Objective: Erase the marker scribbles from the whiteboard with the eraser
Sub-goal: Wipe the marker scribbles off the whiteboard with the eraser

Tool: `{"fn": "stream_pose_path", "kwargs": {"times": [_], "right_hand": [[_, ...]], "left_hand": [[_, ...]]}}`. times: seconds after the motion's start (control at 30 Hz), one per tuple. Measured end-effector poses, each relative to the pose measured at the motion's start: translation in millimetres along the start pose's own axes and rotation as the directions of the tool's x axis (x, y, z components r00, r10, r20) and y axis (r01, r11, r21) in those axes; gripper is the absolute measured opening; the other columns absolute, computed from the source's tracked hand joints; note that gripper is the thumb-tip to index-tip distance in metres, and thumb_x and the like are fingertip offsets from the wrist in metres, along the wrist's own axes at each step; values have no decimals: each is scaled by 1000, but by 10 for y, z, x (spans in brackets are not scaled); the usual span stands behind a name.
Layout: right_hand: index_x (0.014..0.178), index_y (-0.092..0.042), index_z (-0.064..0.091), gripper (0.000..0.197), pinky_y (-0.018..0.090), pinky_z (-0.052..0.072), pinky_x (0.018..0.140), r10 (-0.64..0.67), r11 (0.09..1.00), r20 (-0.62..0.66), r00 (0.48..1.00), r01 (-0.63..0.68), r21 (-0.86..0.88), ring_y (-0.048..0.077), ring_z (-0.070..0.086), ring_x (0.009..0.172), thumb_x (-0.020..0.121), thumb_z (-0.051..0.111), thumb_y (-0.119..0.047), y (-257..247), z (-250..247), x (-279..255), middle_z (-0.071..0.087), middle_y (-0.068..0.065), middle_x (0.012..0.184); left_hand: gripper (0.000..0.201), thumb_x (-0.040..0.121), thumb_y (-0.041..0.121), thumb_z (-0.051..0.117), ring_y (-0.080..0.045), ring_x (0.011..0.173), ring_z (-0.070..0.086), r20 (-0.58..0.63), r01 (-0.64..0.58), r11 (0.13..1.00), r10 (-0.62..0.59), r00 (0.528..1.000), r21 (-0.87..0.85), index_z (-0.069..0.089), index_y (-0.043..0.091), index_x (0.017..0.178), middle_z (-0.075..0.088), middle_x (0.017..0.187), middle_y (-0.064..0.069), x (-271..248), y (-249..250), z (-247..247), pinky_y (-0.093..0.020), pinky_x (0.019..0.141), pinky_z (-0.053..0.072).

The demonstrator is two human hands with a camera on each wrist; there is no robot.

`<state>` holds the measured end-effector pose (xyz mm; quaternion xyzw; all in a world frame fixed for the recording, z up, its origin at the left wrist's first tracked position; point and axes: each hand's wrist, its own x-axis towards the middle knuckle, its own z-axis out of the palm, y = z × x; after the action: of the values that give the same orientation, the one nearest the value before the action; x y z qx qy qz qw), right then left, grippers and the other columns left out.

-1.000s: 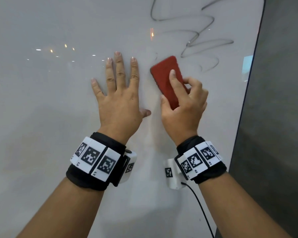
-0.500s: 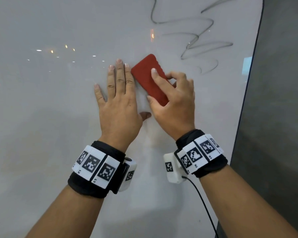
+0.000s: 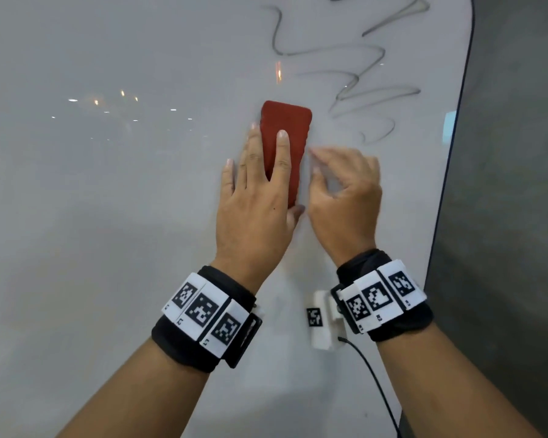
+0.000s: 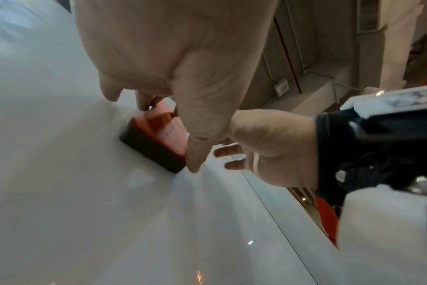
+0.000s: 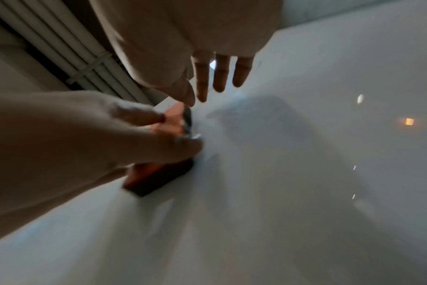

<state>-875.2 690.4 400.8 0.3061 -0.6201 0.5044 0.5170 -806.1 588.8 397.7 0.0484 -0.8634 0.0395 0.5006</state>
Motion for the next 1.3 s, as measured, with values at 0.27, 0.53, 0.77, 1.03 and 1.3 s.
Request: {"fn": "stream_pose_path", "kwargs": {"times": [0.27,0.53,0.77,1.03,1.3], "right_hand": [[158,-28,6,101,49,8,120,346,879,161,924,-260,-399,31,1,151,83,57,-72,615,-389,203,0,13,165],[158,-28,-4,112,50,3,121,325,882,226,919,-208,-422,26,-8,152,76,49,-83,701,-404,124,-10,10,165],[157,-30,-7,114,48,2,121,302,885,280,911,-158,-438,25,-10,152,75,51,-83,774,-481,111,-12,9,165],[158,-27,-6,119,48,6,122,264,888,317,911,-102,-448,23,-8,152,72,53,-84,825,-573,104,-10,8,165],[158,-23,-4,117,48,7,123,253,896,304,918,-104,-431,22,-7,152,72,54,-78,837,-573,93,-8,7,166]], "left_hand": [[71,89,4,57,-40,145,26,-180,40,998,-47,982,-44,25,3,154,17,159,-29,153,100,117,-49,114,35],[65,87,5,50,-36,142,34,-54,-331,937,339,939,111,36,7,150,27,158,-22,316,247,181,-45,115,30],[69,82,11,35,-42,139,35,-159,-73,994,85,984,84,32,4,151,25,157,-26,497,392,112,-51,110,35],[72,78,9,38,-38,137,38,-166,-38,979,72,983,199,36,11,150,31,156,-21,552,506,100,-52,106,36],[69,80,20,51,-37,135,41,-47,-273,934,291,955,231,40,12,148,34,155,-20,464,731,297,-50,105,36]]}}
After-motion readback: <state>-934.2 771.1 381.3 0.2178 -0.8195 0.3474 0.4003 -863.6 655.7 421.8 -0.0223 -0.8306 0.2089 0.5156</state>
